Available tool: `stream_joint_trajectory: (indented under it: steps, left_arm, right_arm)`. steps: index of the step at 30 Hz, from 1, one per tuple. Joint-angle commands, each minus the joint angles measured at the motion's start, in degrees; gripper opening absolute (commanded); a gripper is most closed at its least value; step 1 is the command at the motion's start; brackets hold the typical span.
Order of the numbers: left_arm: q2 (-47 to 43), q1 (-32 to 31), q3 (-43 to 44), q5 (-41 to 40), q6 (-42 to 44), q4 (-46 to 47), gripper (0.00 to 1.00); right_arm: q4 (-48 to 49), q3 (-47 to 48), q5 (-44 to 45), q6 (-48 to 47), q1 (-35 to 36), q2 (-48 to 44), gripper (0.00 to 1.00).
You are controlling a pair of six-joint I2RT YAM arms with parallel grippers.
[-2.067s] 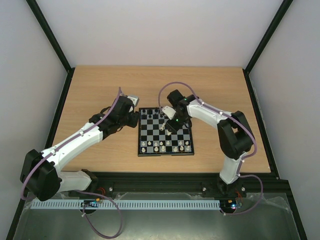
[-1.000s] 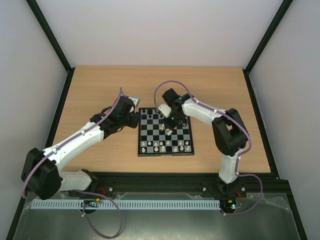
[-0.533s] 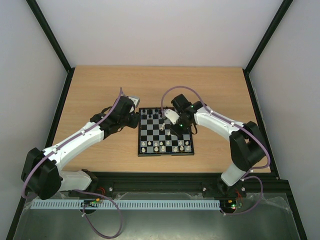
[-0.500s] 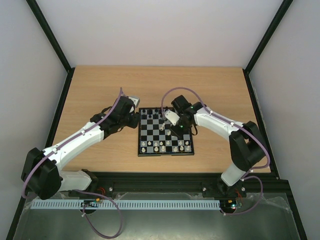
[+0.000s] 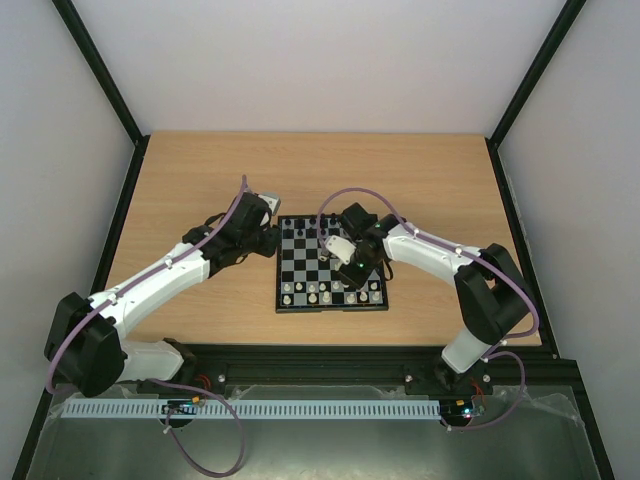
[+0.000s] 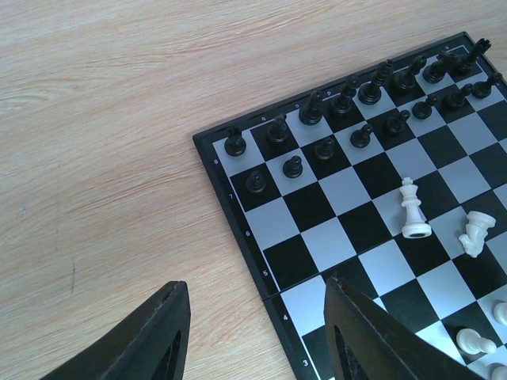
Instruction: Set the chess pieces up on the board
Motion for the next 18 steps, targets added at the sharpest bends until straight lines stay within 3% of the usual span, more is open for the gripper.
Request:
stream_joint_trajectory:
  steps: [1, 18]
  left_arm:
    - [0.43, 0.03, 0.15, -0.03, 0.53, -0.5, 0.48]
    - [0.6, -0.02, 0.19, 0.15, 0.49, -0.61, 0.48]
  right_arm:
    - [-0.97, -1.01, 0.7, -1.03, 0.8, 0.51, 0.04]
    - [0.65, -2.11, 4.55, -0.18, 1.33, 1.52, 0.07]
